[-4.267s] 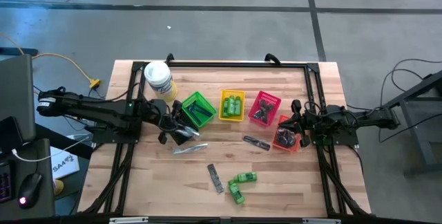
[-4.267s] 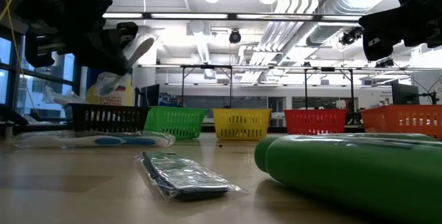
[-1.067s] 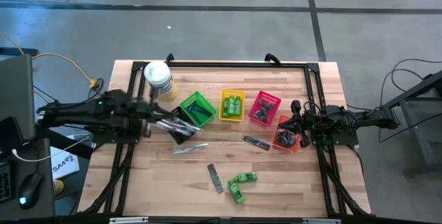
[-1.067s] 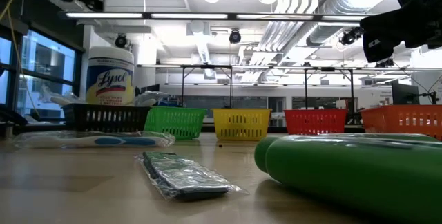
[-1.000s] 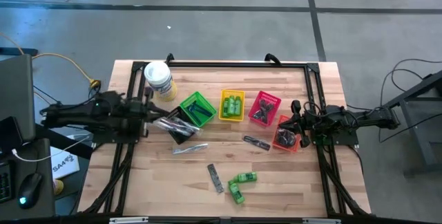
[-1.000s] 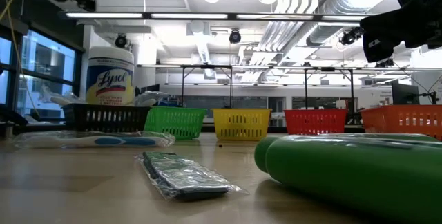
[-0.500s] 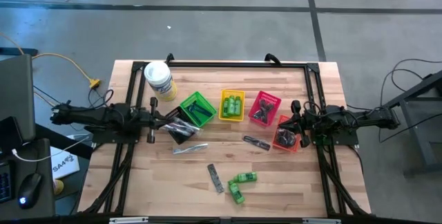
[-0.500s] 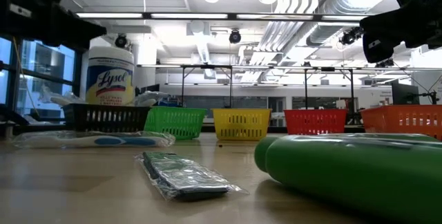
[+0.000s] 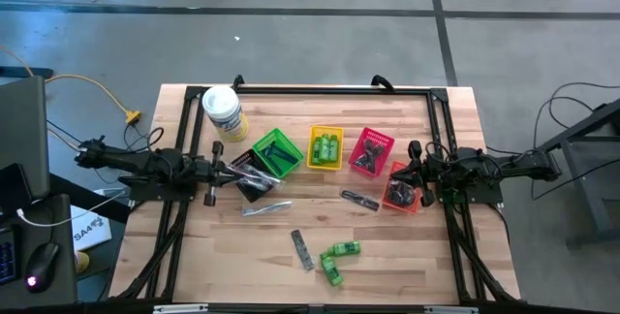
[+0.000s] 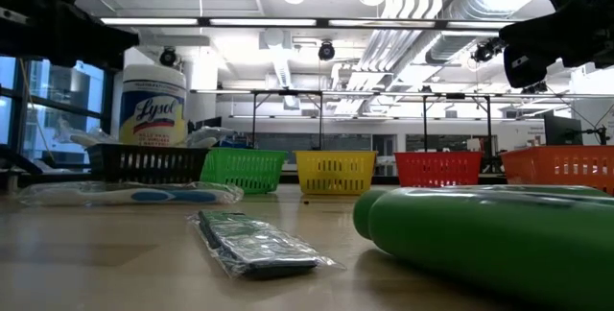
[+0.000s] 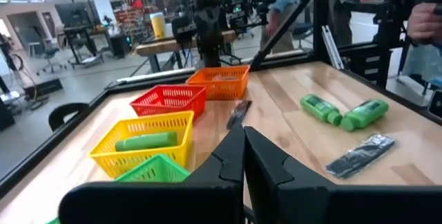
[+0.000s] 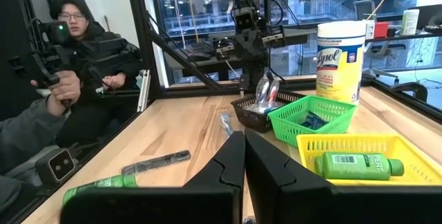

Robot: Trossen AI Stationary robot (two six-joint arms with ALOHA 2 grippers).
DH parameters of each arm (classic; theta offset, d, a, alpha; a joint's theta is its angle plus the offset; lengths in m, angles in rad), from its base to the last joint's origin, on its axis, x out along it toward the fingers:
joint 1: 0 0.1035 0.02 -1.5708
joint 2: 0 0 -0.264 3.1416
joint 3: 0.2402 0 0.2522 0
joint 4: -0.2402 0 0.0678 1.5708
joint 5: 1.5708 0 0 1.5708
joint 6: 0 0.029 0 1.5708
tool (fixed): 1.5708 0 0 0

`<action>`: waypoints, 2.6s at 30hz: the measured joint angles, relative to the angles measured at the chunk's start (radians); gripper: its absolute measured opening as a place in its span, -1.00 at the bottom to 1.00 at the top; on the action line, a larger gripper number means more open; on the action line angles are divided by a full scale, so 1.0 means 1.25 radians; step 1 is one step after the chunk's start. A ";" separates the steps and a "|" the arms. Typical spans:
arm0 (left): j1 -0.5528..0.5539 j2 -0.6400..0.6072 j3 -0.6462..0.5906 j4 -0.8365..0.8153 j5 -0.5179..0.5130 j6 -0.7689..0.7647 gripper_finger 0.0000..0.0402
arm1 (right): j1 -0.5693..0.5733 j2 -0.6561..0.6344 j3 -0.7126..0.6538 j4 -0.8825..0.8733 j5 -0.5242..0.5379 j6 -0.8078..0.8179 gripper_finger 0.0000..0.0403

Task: Pick & Place Travel size toiletries
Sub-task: Put the top black hair comb into the red bin

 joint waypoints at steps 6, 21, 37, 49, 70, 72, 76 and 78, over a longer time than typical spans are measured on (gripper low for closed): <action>0.000 0.001 -0.001 -0.004 0.005 -0.004 -1.00 | 0.000 0.002 0.000 0.000 0.000 0.000 -0.99; 0.000 0.030 -0.002 -0.010 0.024 0.000 -1.00 | 0.000 0.002 0.000 0.000 0.002 -0.001 -0.99; 0.001 0.103 -0.026 0.054 0.021 -0.018 -1.00 | 0.000 0.002 0.000 0.000 0.002 0.000 -0.99; 0.001 0.103 -0.026 0.056 0.021 -0.019 -1.00 | 0.000 0.002 0.000 -0.015 0.002 0.000 -0.99; 0.001 0.103 -0.026 0.053 0.024 -0.028 -1.00 | 0.000 0.002 0.000 -0.018 0.002 0.000 -0.98; 0.001 0.103 -0.026 0.053 0.024 -0.028 -1.00 | 0.000 0.002 0.000 -0.018 0.002 0.000 -0.98; 0.001 0.103 -0.026 0.053 0.024 -0.027 -1.00 | 0.000 0.002 0.000 -0.018 0.002 0.000 -0.98; 0.001 0.103 -0.026 0.053 0.024 -0.027 -1.00 | 0.000 0.002 0.000 -0.018 0.002 0.000 -0.98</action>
